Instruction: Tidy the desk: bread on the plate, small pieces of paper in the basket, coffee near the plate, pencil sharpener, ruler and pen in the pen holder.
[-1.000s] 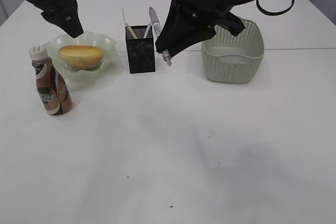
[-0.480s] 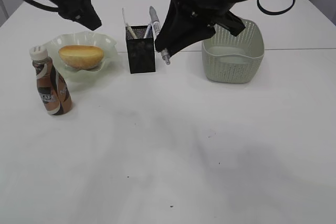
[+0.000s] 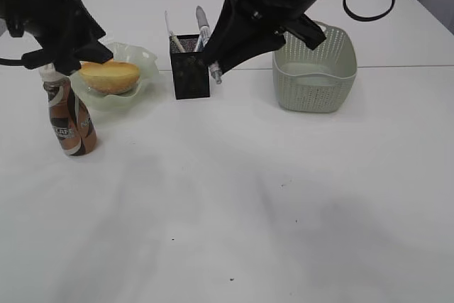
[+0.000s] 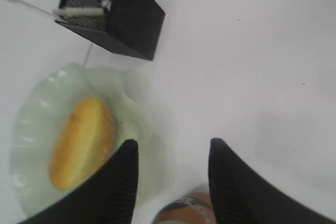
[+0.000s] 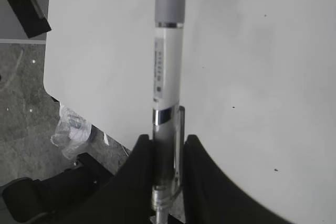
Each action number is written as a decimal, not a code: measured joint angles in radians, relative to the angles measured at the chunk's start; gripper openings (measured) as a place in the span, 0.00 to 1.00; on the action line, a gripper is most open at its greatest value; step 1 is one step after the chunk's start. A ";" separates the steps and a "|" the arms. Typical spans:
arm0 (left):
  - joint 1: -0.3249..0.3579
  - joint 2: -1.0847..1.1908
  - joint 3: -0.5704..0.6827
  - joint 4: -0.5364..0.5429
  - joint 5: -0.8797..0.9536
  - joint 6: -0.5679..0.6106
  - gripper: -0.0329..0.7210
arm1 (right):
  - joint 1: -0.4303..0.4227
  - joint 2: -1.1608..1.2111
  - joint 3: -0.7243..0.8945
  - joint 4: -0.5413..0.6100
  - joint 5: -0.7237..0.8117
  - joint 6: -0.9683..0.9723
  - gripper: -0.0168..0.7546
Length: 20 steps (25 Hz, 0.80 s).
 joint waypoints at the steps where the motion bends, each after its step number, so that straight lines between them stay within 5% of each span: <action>1: 0.000 -0.019 0.029 -0.024 -0.047 0.053 0.48 | 0.000 0.000 0.000 0.004 0.000 0.000 0.14; 5: -0.002 -0.053 0.078 -0.106 -0.149 0.219 0.48 | 0.000 0.000 0.000 0.012 0.000 0.009 0.15; 15: -0.091 -0.055 0.081 -0.178 -0.229 0.398 0.48 | 0.000 0.000 0.002 0.110 0.000 0.021 0.15; 20: -0.098 -0.055 0.081 -0.308 -0.257 0.532 0.48 | 0.000 0.000 0.002 0.147 0.000 0.024 0.16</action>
